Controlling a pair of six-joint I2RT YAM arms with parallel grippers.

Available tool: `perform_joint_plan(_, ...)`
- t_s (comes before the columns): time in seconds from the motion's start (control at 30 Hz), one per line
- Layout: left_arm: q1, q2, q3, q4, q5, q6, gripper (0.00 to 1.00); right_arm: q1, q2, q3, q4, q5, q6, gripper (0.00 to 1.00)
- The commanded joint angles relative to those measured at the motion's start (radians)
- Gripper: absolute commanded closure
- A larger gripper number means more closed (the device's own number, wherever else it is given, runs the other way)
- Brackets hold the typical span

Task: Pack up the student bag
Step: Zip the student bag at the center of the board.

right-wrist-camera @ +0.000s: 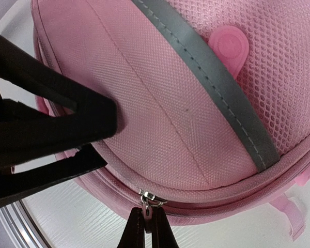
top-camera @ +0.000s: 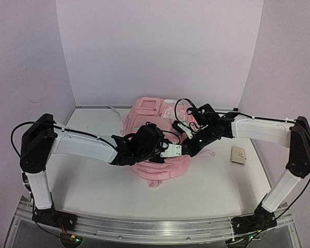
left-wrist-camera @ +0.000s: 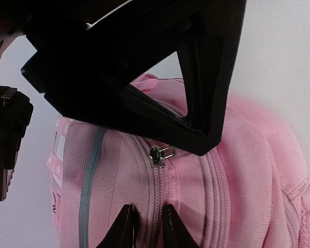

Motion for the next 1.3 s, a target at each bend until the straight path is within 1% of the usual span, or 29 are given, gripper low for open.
perform_joint_plan(0.0, 0.006, 0.015, 0.031, 0.077, -0.066, 0.052, 0.93, 0.003, -0.049, -0.004, 0.001, -0.030, 0.000, 1.00)
perform_joint_plan(0.03, 0.006, 0.015, 0.027, 0.076, -0.077, 0.056, 0.99, 0.002, -0.050, -0.005, 0.001, -0.024, -0.002, 1.00)
perform_joint_plan(0.07, 0.006, 0.012, 0.019, 0.073, -0.083, 0.054, 1.00, 0.002, -0.053, -0.007, 0.001, -0.013, -0.007, 1.00)
perform_joint_plan(0.17, 0.006, -0.017, -0.009, 0.060, -0.094, 0.023, 1.00, -0.004, -0.061, -0.010, 0.000, 0.007, -0.013, 1.00)
perform_joint_plan(0.3, 0.006, -0.079, -0.077, 0.081, -0.092, -0.020, 1.00, -0.022, -0.072, -0.010, -0.005, 0.031, -0.021, 1.00)
perform_joint_plan(0.47, 0.006, -0.144, -0.145, 0.079, -0.098, -0.045, 1.00, -0.075, -0.082, -0.003, -0.017, 0.026, -0.021, 1.00)
perform_joint_plan(0.8, 0.003, -0.243, -0.232, 0.000, -0.070, -0.119, 1.00, -0.167, -0.025, 0.112, -0.029, 0.079, -0.066, 1.00)
perform_joint_plan(0.93, 0.004, -0.281, -0.275, -0.023, -0.076, -0.150, 1.00, -0.184, 0.002, 0.152, -0.033, 0.078, -0.074, 1.00)
perform_joint_plan(1.03, 0.004, -0.302, -0.300, -0.037, -0.088, -0.168, 1.00, -0.184, 0.016, 0.154, -0.048, 0.018, -0.069, 1.00)
perform_joint_plan(1.13, 0.004, -0.320, -0.324, -0.041, -0.108, -0.172, 1.00, -0.175, 0.015, 0.129, -0.075, -0.113, -0.057, 1.00)
perform_joint_plan(1.27, 0.005, -0.350, -0.363, -0.047, -0.127, -0.176, 1.00, -0.093, 0.000, 0.063, -0.086, -0.220, -0.054, 1.00)
